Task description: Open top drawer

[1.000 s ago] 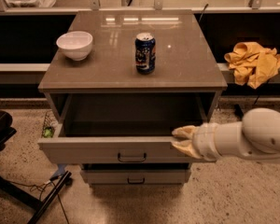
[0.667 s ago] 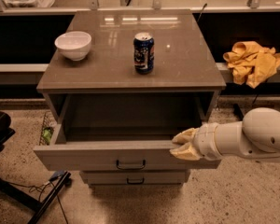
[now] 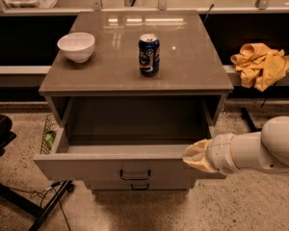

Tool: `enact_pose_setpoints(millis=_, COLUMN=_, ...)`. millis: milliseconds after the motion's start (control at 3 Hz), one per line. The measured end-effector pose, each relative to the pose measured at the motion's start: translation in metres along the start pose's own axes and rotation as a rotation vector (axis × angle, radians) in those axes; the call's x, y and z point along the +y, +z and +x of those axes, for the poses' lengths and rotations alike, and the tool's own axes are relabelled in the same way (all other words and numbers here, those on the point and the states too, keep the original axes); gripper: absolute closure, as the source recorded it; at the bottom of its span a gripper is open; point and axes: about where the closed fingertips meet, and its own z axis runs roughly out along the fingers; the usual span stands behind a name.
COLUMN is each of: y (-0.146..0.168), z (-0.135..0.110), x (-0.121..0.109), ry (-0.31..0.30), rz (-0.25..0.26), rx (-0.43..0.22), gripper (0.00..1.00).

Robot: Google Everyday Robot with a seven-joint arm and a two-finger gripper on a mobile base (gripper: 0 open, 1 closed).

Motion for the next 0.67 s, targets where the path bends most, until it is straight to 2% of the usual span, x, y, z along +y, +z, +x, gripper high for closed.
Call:
enact_pose_setpoints(millis=333, y=-0.006, z=-0.014, x=-0.017, ry=-0.023, rz=0.02, rx=0.001, gripper=1.0)
enact_pose_setpoints(millis=667, y=-0.009, z=-0.035, x=-0.052, ry=-0.068, rz=0.041, rx=0.016, gripper=1.0)
